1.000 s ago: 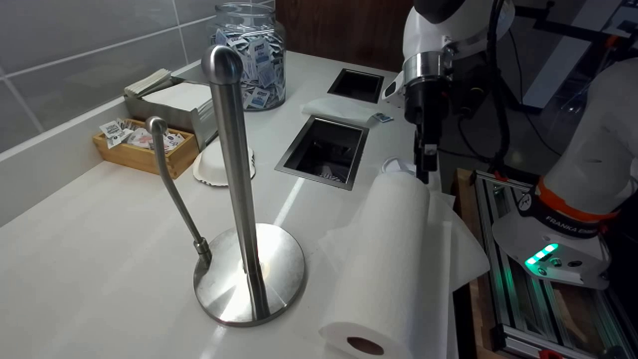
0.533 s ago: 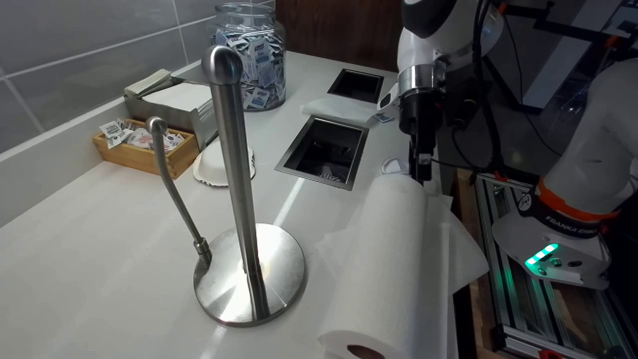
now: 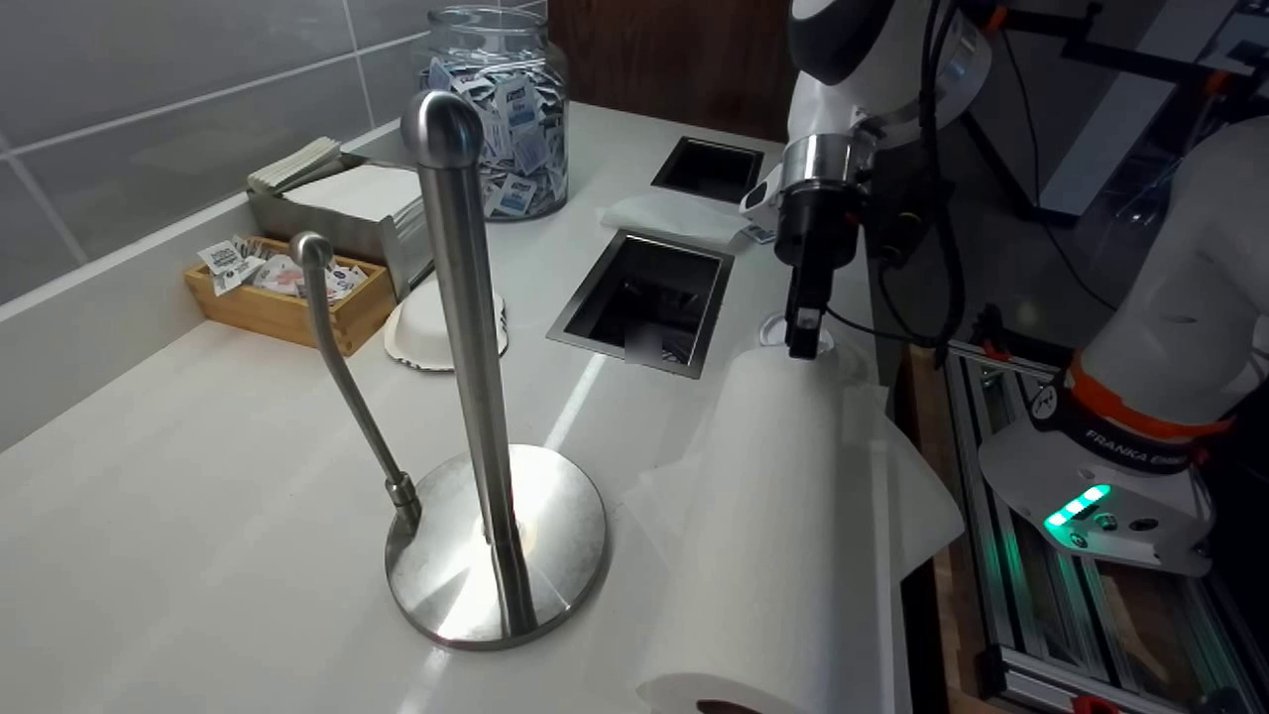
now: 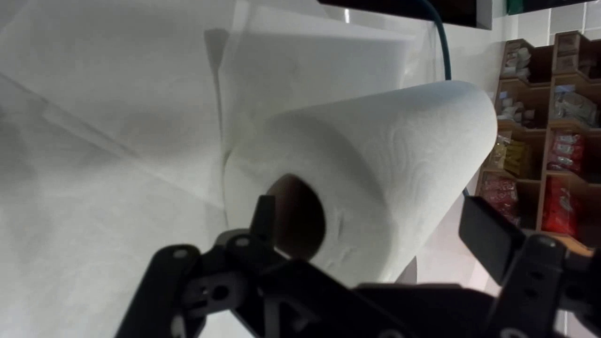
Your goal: Put the paper towel roll in an upright position
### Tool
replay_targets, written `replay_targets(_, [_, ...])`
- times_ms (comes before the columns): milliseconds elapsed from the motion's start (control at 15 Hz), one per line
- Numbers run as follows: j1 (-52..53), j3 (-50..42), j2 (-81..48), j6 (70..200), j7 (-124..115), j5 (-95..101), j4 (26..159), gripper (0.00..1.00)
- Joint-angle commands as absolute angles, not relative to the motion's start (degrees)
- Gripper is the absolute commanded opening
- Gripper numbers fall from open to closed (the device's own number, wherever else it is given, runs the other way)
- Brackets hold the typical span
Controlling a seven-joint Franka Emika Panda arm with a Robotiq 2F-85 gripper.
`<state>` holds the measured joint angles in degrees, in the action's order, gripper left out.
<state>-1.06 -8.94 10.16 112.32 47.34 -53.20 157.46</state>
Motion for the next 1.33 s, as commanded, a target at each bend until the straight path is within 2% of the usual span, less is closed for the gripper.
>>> replay_targets(0, [-1.74,-7.46,9.2,114.32,49.6,-56.29,157.41,1.0])
replay_targets(800, [-2.2,-7.25,8.78,107.9,49.31,-57.4,157.37,1.0])
replay_targets(933, [-2.35,-7.25,8.63,107.43,49.11,-57.29,157.37,0.73])
replay_targets(1267, [-2.83,-7.29,7.98,107.91,48.91,-57.53,157.37,0.33])
